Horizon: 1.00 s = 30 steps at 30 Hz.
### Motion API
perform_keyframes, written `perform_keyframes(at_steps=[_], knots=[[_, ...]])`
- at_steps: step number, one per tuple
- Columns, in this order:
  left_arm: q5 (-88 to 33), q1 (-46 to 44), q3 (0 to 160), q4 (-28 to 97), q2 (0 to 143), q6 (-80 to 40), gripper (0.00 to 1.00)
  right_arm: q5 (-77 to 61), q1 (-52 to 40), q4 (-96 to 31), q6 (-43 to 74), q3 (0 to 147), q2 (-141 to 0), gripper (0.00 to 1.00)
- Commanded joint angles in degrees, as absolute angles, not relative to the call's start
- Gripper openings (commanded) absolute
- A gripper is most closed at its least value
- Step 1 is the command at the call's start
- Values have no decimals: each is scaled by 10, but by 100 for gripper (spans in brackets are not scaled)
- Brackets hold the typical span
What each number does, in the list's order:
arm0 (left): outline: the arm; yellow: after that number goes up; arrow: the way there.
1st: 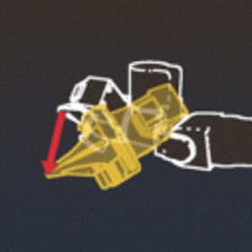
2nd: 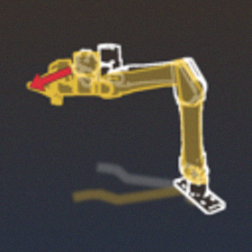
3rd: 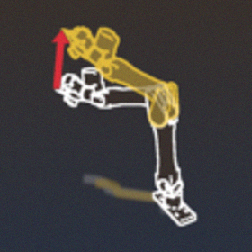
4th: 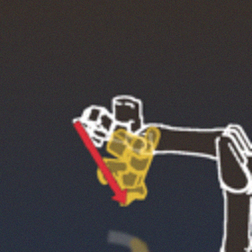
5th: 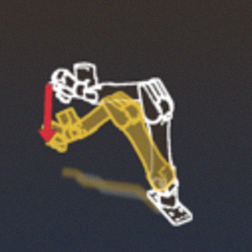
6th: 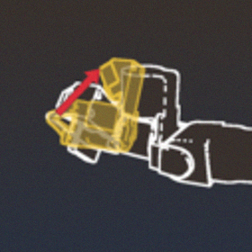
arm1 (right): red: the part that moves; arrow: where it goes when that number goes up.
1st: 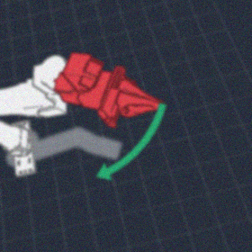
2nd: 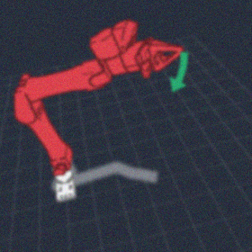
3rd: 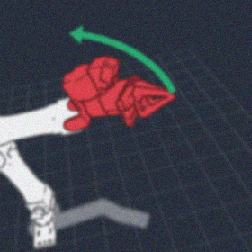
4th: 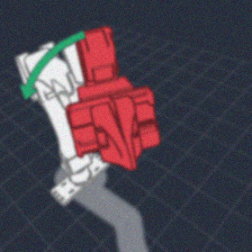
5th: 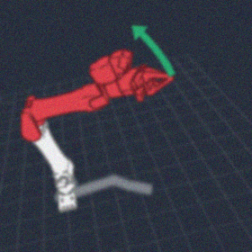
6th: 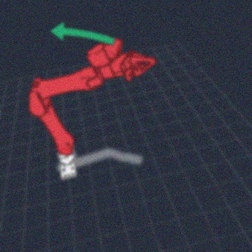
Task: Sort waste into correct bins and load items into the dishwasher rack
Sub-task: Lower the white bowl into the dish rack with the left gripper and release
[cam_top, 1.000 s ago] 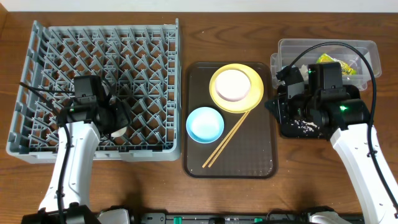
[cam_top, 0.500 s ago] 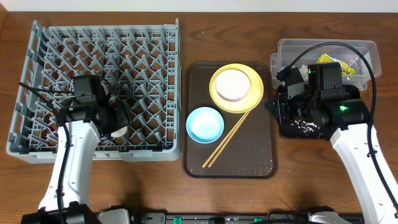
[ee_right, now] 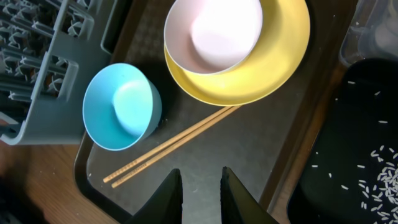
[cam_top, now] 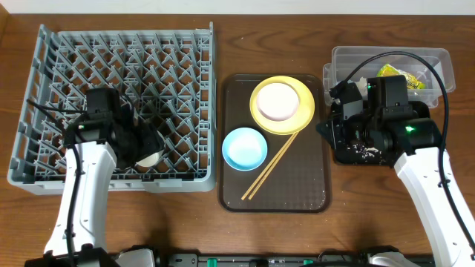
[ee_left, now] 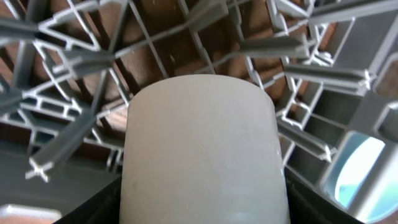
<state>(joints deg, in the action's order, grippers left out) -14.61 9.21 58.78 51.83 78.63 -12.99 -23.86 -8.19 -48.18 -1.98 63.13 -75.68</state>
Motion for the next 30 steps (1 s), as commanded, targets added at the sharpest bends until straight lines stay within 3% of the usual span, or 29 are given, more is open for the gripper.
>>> perform_keyframes(at_steps=[1,10,11,13,15,19,22,29,30], knots=[[-134,93,602,529,786,-118,7,-238,-89,-483,-27,637,-758,19],[-93,93,601,525,824,-118,8,-238,-89,-487,-27,637,-758,19],[-92,93,601,521,830,-118,15,-238,-89,-487,-27,637,-758,20],[-92,93,601,514,840,-118,38,-238,-89,-487,-27,637,-758,20],[-92,93,601,509,848,-118,47,-238,-89,-487,-27,637,-758,20],[-92,93,604,505,846,-118,74,-238,-92,-490,-27,637,-758,21],[-92,93,619,505,836,-118,83,-238,-94,-489,-27,637,-758,21],[-92,93,662,508,813,-119,86,-238,-94,-499,-36,637,-758,22],[-93,93,662,510,808,-119,91,-238,-94,-499,-36,637,-758,22]])
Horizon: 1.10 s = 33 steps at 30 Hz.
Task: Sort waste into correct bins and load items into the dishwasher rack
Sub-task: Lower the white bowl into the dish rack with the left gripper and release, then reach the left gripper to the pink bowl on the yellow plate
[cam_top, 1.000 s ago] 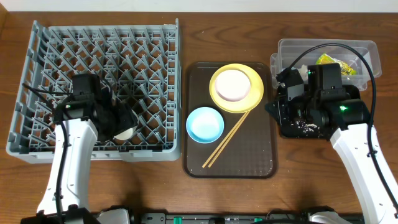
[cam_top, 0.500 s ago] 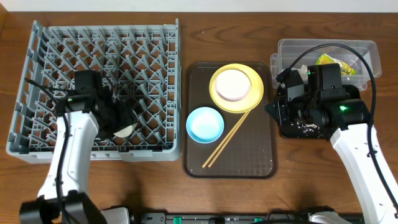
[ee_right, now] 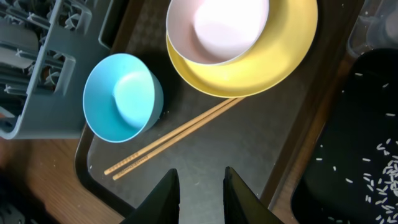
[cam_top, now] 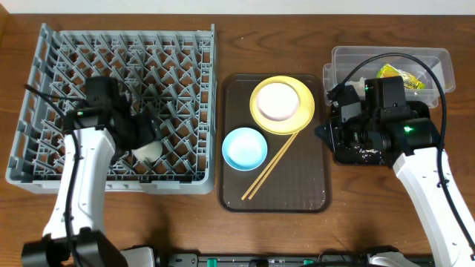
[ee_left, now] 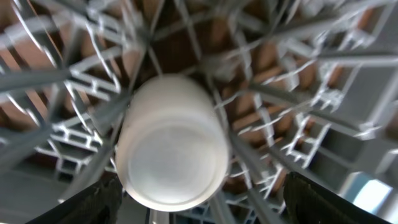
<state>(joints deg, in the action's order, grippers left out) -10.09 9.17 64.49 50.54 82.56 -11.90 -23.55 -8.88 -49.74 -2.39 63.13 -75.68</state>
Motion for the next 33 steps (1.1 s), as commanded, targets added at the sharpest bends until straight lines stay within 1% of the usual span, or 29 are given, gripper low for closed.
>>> perform_keyframes(at_steps=[1,5,8,12,17,21,27,31,33], knots=[[-93,92,662,513,804,-119,91,-237,-94,-497,-36,637,-758,22],[-99,86,662,533,785,-124,92,-208,-94,-498,-35,637,-757,24],[-99,57,662,537,764,-126,92,-182,-94,-504,-34,637,-757,28],[-98,-16,662,512,741,-125,93,-157,-90,-503,-10,637,-757,31],[-86,-128,664,444,747,-111,93,-113,-74,-520,24,637,-749,36],[-47,-190,712,454,791,-112,93,-86,-47,-535,27,637,-735,41],[-33,-251,834,486,896,-103,93,-55,8,-566,32,637,-708,45],[-34,-287,887,468,966,-74,93,-54,52,-581,34,637,-702,47],[-34,-309,893,433,994,-41,94,-54,70,-588,34,637,-702,48]])
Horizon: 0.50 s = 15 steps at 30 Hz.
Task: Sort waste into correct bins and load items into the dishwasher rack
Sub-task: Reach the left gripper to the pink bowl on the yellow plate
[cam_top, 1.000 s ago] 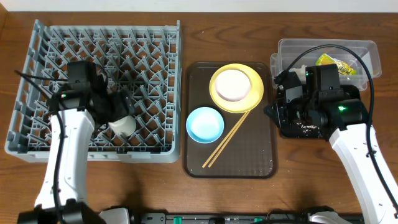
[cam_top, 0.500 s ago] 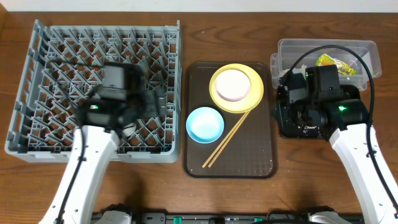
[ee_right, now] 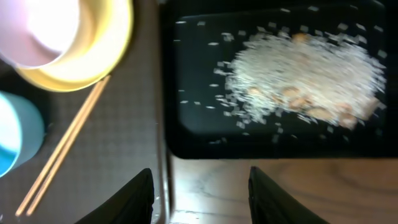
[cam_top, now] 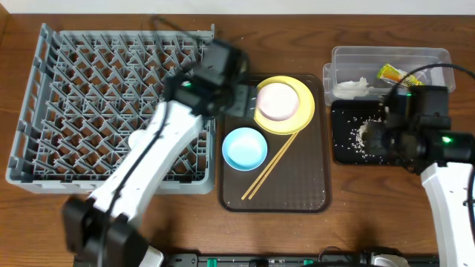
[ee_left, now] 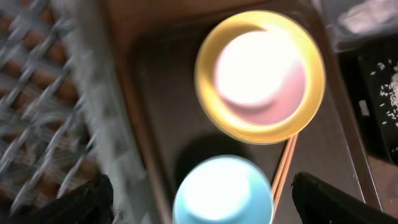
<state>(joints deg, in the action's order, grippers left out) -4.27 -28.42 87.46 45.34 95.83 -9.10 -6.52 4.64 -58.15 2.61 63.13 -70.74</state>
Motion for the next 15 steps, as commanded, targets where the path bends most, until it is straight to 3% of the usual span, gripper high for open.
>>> perform_keyframes(at_steps=[1,15], knots=[[-34,-319,893,418,1004,-26,93,-54,76,-591,34,637,-702,49],[-33,-429,893,274,1125,80,89,-54,87,-594,34,637,-702,52]])
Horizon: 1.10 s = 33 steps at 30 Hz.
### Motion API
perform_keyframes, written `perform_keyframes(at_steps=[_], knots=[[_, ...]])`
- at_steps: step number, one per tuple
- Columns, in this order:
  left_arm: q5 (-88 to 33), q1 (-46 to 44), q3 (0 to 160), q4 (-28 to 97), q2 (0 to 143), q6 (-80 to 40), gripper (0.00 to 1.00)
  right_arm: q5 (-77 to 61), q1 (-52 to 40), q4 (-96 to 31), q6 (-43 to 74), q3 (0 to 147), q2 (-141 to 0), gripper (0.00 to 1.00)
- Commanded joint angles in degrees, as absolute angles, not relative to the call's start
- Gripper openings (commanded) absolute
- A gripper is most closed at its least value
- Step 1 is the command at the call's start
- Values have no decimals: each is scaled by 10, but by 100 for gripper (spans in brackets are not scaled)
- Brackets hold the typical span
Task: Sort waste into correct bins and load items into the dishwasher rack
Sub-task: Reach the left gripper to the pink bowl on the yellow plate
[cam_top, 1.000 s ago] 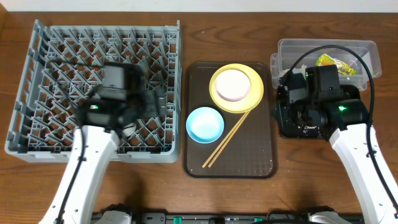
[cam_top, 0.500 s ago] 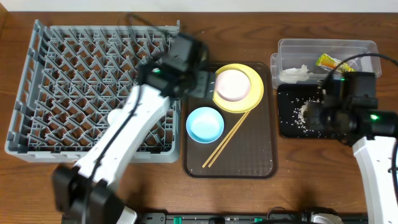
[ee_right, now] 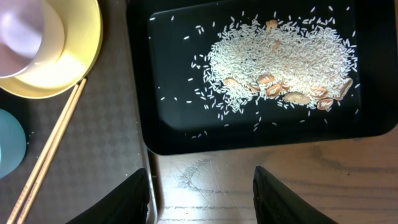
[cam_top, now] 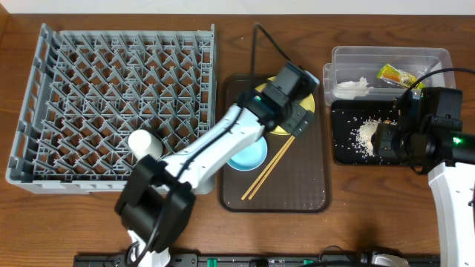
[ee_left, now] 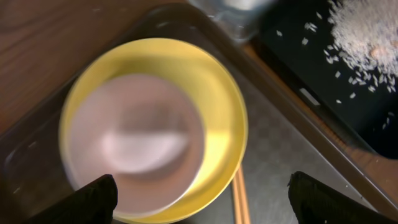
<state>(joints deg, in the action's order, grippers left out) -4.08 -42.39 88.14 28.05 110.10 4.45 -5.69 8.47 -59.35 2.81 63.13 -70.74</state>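
Note:
My left gripper [ee_left: 199, 208] hangs open and empty over the pink bowl [ee_left: 134, 140], which sits in the yellow plate [ee_left: 221, 118] on the brown tray [cam_top: 297, 189]. Wooden chopsticks [cam_top: 269, 170] and a blue bowl [cam_top: 251, 154] lie on the tray, the bowl partly under my left arm. A white cup [cam_top: 145, 142] stands in the grey dishwasher rack [cam_top: 44, 111]. My right gripper [ee_right: 202, 199] is open above the table by the front edge of the black bin [ee_right: 186, 124], which holds rice and scraps [ee_right: 280, 65].
A clear bin [cam_top: 423, 58] at the back right holds a yellow wrapper [cam_top: 391, 73] and white paper. The black bin stands between the tray and the table's right edge. My left arm stretches diagonally from the front over the tray.
My left gripper has moved right from the tray's left side, near the rack's edge, to over the yellow plate and pink bowl. The right gripper has hardly moved and stays open by the black bin.
First my left gripper was shut on the white cup inside the rack, the right nearly shut above the tray. Then the left stood open with the cup left in the rack. Later the left was over the tray, the right wide open over the black bin.

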Motion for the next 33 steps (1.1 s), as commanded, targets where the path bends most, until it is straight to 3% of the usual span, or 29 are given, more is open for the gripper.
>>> perform_keyframes(at_steps=[1,13,20,33], knots=[[-33,-432,893,269,1134,79,88,-54,87,-594,34,637,-702,52],[8,-430,893,235,1208,105,67,-54,87,-596,34,637,-702,51],[22,-427,892,230,1210,105,40,-54,87,-596,34,637,-702,50],[23,-427,888,230,1227,105,39,-57,87,-596,34,637,-702,50]])
